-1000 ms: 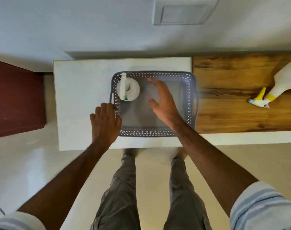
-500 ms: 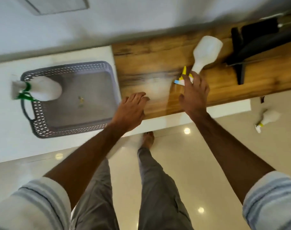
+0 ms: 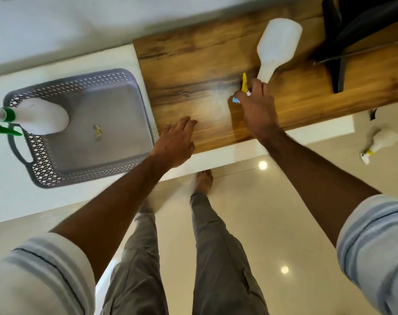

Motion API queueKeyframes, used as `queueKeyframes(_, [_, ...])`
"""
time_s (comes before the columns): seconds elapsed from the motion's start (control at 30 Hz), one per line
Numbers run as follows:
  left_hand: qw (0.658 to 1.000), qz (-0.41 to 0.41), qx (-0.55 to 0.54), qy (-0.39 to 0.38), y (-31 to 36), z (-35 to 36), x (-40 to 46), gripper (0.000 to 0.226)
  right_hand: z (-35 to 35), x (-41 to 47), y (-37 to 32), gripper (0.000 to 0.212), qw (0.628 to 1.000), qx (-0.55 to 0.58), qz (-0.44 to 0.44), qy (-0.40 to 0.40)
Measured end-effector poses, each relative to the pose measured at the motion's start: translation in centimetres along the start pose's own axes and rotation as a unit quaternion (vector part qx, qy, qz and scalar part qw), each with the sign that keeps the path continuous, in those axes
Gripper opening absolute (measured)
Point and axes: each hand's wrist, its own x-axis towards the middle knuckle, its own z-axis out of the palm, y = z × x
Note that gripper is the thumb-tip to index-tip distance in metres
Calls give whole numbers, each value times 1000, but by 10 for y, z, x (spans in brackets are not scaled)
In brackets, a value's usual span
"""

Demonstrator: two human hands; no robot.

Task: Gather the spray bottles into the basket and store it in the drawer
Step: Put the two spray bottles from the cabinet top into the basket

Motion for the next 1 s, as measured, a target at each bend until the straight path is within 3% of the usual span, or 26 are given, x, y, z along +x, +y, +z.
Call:
queueKeyframes(0.13, [997,6,-56,55,-5,-8,-6,61,14,-29,-26,33,997,12,-69,-30])
queueKeyframes(0.3, [993,30,-68,88,-12,-15,-18,61,30,-64,-58,34,987,-4,-143,-69])
queueKeyframes(0.5, [975,43,-141,167,-35,-27,-41,72,-21,-89,-92,26,965,47,-254,-53])
queueKeyframes(0.6, [975,51,-166,140,-56,-35,-60,89,-84,-101,-105,29,943,172,-273,-83])
queueKeyframes(0.73, [977,91,-173,82,-84,-50,-91,103,-173,-100,-125,39,900,264,-275,-211])
queueKeyframes(0.87, [936,90,-340,-15,-106,-58,-132,97,-220,-81,-163,39,877,275,-302,-253])
queueKeyframes(1.0, [919,65,-385,48,-124,-59,-170,103,-230,-55,-216,27,837,353,-341,-241])
